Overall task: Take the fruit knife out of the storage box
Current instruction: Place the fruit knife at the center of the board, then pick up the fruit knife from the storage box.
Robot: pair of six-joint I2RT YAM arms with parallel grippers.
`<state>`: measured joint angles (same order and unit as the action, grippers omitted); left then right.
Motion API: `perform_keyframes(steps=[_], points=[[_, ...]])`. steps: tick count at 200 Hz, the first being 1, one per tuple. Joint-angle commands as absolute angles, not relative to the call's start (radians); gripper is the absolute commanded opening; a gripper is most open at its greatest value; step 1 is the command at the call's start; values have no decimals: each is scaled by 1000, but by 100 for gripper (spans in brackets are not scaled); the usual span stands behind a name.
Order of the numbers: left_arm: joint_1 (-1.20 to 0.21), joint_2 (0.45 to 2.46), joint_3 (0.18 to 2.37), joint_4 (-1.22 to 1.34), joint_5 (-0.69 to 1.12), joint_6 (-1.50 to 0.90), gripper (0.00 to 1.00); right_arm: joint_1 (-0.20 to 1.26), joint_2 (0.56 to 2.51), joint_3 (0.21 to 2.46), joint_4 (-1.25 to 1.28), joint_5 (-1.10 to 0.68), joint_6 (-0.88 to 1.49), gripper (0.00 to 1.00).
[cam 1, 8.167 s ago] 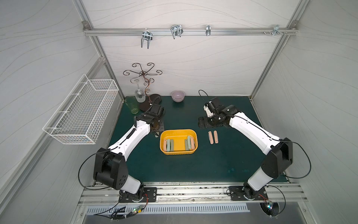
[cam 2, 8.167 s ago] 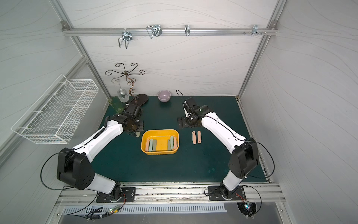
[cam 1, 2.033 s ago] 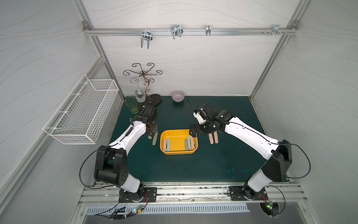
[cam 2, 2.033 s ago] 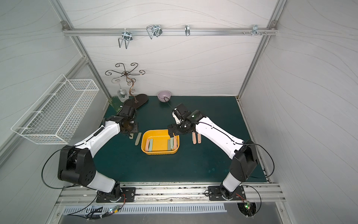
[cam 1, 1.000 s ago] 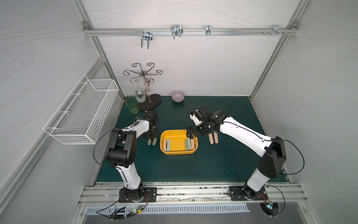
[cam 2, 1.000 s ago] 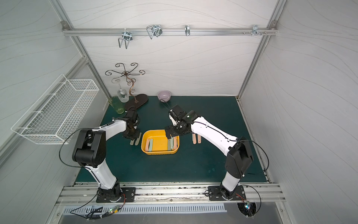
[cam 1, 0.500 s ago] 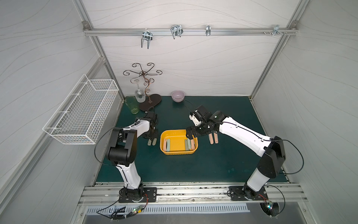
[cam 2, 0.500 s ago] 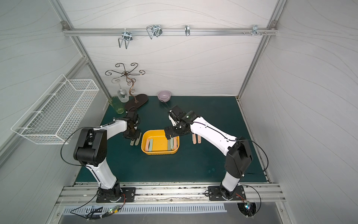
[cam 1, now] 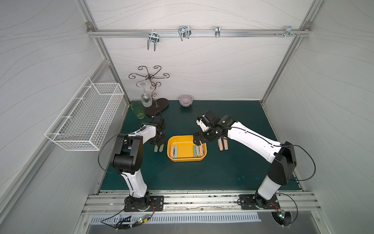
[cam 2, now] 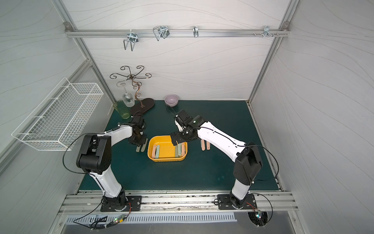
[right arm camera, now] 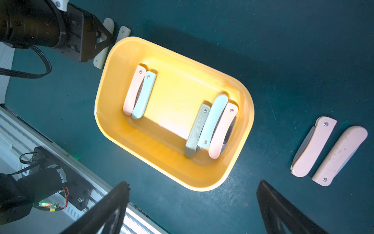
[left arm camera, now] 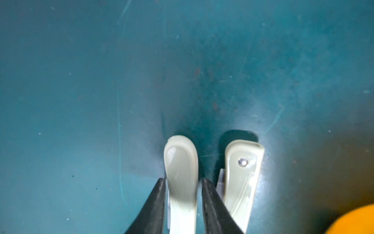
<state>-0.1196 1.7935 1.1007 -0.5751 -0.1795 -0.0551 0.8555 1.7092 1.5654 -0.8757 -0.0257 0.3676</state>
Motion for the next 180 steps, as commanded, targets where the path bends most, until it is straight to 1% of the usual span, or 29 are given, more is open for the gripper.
perform_keyframes(steps=[1, 31, 41, 67, 75, 92, 105, 113, 143, 157, 180], points=[[-114, 1759, 1113, -578, -173, -54, 35, 865, 1727, 1593, -904, -20, 367, 99], [-114, 1684, 1122, -598, -216, -87, 35, 875, 1747, 1612, -911, -24, 363, 99], [-115, 1635, 1124, -598, -227, -101, 37, 881, 1760, 1626, -917, -22, 361, 99], [-114, 1526, 1150, -619, -192, -154, 40, 891, 1792, 1641, -916, -28, 360, 98], [-115, 1502, 1162, -629, -166, -173, 40, 894, 1806, 1643, -913, -34, 362, 92], [-115, 1447, 1175, -648, -120, -226, 40, 906, 1834, 1645, -903, -41, 371, 69], [-115, 1410, 1176, -663, -84, -269, 40, 919, 1859, 1649, -899, -37, 377, 59], [-115, 1385, 1173, -675, -74, -297, 40, 923, 1882, 1656, -900, -36, 381, 56], [-128, 1265, 1124, -676, -23, -367, 40, 934, 1957, 1664, -892, -23, 398, 52], [-156, 1213, 1105, -675, -28, -377, 41, 934, 1989, 1666, -885, 3, 414, 45], [-210, 1167, 1096, -696, -48, -390, 41, 935, 2030, 1667, -879, 62, 443, 39]])
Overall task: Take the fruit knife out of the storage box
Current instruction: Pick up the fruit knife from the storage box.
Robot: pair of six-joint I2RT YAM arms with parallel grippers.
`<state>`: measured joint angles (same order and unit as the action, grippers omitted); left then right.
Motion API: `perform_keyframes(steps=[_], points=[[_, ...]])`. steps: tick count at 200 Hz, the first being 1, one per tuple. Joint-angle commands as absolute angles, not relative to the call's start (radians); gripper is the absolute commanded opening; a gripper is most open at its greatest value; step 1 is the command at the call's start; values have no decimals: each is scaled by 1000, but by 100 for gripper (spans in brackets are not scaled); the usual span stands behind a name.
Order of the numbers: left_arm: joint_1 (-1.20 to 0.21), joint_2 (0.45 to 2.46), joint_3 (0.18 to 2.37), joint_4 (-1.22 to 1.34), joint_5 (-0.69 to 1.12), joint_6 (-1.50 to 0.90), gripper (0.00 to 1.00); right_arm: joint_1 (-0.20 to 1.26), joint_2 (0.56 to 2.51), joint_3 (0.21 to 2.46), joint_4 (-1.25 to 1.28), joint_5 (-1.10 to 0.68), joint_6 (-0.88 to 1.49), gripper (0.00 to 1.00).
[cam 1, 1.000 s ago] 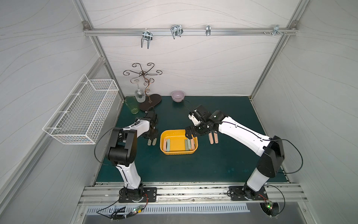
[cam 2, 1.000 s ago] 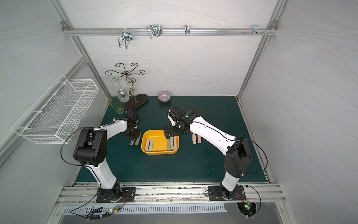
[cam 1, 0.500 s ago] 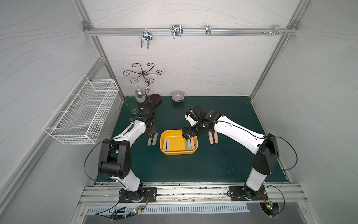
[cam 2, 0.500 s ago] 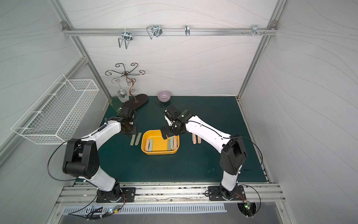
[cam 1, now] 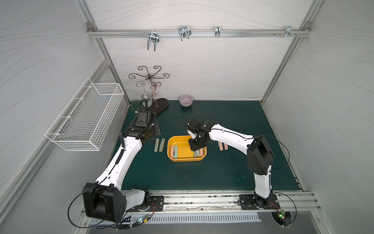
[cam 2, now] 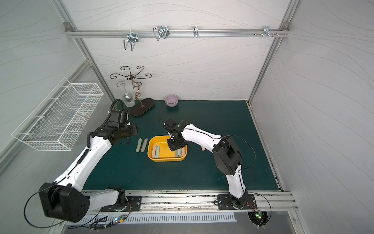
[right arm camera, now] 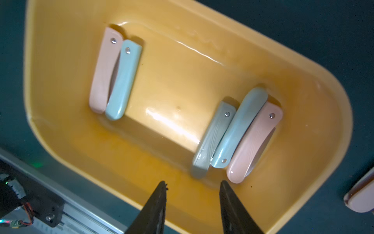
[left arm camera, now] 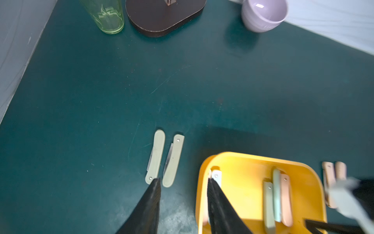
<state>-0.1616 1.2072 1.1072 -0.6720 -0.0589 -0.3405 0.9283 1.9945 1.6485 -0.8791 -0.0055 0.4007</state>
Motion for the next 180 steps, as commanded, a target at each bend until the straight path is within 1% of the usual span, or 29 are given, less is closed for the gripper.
perform_keyframes(steps=[1, 26, 41, 58, 116, 158, 180], points=[[-212, 1165, 1095, -696, -48, -391, 41, 934, 2031, 1667, -878, 65, 444, 39], [-249, 1141, 1080, -709, -48, -408, 42, 931, 2063, 1661, -857, 115, 476, 42], [-254, 1135, 1074, -716, -42, -411, 42, 931, 2083, 1663, -850, 143, 494, 44], [-256, 1129, 1074, -725, -38, -409, 42, 928, 2099, 1664, -843, 165, 510, 45], [-259, 1115, 1074, -730, -21, -405, 42, 925, 2131, 1642, -813, 207, 557, 42], [-263, 1119, 1090, -732, -12, -401, 42, 919, 2148, 1615, -770, 139, 578, 41], [-265, 1122, 1092, -731, -9, -400, 42, 917, 2145, 1600, -745, 99, 584, 38]])
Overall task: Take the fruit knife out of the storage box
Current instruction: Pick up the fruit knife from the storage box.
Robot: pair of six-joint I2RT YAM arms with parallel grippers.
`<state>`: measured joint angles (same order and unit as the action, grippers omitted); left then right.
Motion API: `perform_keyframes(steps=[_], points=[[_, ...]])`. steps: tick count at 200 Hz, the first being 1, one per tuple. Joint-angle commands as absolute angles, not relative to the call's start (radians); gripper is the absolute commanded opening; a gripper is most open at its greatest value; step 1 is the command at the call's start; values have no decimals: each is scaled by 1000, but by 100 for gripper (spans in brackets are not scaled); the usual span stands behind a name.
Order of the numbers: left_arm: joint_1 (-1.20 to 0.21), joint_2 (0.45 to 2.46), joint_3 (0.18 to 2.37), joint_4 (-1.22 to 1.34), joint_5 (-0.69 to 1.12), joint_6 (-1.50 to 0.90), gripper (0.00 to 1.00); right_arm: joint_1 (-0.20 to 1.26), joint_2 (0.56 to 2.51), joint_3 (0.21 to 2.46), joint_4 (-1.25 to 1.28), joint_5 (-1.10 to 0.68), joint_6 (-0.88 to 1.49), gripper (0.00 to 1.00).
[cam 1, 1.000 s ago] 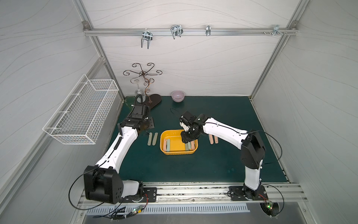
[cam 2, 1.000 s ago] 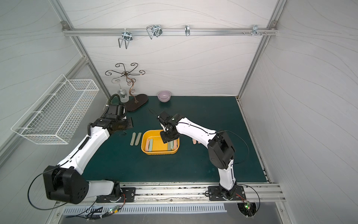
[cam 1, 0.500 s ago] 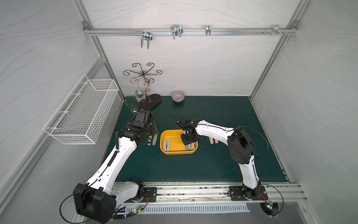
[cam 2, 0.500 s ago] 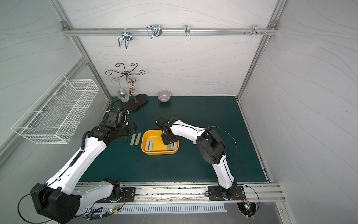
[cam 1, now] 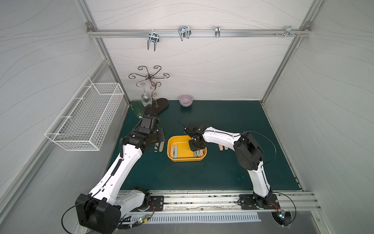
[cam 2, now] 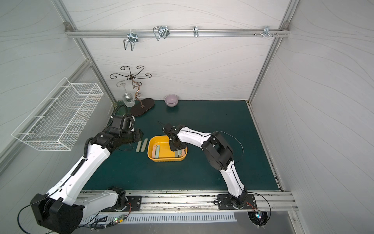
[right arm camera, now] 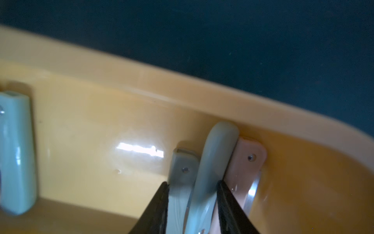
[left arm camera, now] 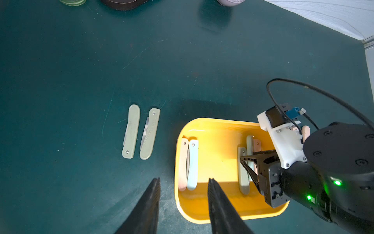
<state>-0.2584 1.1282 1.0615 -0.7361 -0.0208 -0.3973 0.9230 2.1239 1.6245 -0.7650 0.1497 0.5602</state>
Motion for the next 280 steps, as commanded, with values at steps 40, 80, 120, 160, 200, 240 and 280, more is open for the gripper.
perform_keyframes(steps=[40, 80, 120, 160, 200, 240, 280], points=[[-272, 1127, 1096, -725, -3, -400, 42, 919, 2131, 1604, -744, 93, 579, 24], [-283, 1135, 1096, -717, 0, -402, 42, 925, 2109, 1611, -760, 119, 561, 25], [-293, 1141, 1100, -711, 0, -402, 42, 932, 2078, 1608, -765, 146, 544, 2], [-300, 1144, 1098, -704, -1, -405, 42, 936, 2065, 1625, -775, 158, 519, 0], [-306, 1153, 1104, -699, -3, -407, 41, 937, 2066, 1617, -763, 132, 515, 0], [-314, 1158, 1115, -698, -5, -407, 41, 933, 2009, 1618, -758, 128, 487, 0], [-319, 1166, 1121, -697, -25, -407, 41, 905, 1943, 1615, -765, 57, 451, 0]])
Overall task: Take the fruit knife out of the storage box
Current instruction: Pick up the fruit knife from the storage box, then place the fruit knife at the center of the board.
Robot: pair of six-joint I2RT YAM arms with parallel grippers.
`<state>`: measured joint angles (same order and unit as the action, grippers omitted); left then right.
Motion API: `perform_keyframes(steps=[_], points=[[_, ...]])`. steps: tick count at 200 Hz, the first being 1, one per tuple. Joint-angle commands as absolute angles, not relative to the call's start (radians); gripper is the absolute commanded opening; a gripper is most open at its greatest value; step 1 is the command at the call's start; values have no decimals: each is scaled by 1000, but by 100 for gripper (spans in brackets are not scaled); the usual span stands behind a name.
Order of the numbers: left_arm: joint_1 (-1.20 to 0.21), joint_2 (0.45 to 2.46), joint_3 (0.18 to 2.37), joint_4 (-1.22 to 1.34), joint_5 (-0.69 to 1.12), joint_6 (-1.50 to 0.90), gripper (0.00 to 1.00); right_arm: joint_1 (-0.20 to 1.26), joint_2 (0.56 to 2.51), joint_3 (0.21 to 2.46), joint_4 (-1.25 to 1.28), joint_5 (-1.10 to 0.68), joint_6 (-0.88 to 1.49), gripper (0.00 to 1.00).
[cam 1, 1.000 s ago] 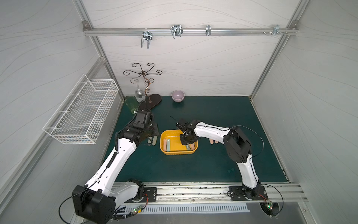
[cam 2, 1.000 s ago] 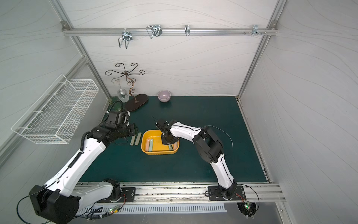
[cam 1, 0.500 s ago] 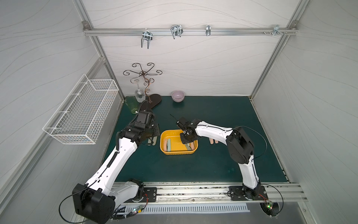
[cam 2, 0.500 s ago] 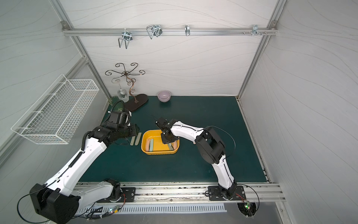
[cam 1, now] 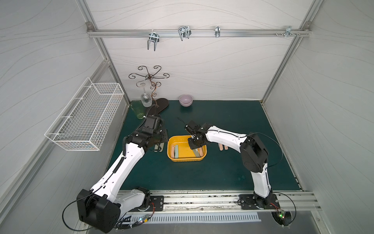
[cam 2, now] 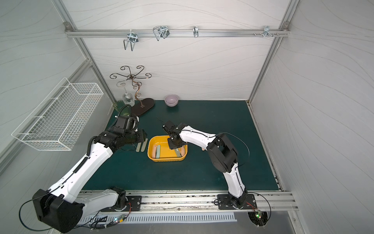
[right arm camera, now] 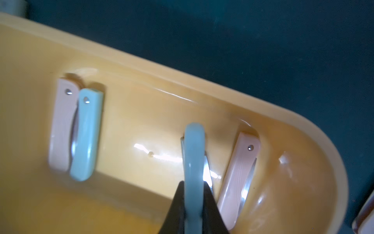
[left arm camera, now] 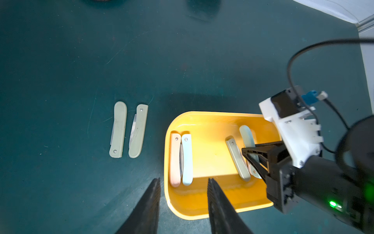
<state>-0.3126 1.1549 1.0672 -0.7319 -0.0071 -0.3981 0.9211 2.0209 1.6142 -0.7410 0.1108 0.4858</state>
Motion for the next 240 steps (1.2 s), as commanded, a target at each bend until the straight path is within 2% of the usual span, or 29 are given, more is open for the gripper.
perform_keyframes(steps=[1, 58, 92, 171, 240], points=[[-320, 1165, 1121, -696, -25, -407, 41, 904, 1942, 1614, -765, 55, 450, 0], [-358, 1192, 1148, -703, -65, -404, 40, 820, 1838, 1565, -771, -134, 422, 0], [-403, 1208, 1167, -711, -106, -402, 40, 740, 1763, 1505, -800, -169, 394, 0], [-470, 1255, 1178, -724, -158, -402, 39, 473, 1635, 1301, -791, -170, 325, 0], [-487, 1288, 1202, -739, -149, -390, 39, 363, 1631, 1220, -740, -136, 319, 0]])
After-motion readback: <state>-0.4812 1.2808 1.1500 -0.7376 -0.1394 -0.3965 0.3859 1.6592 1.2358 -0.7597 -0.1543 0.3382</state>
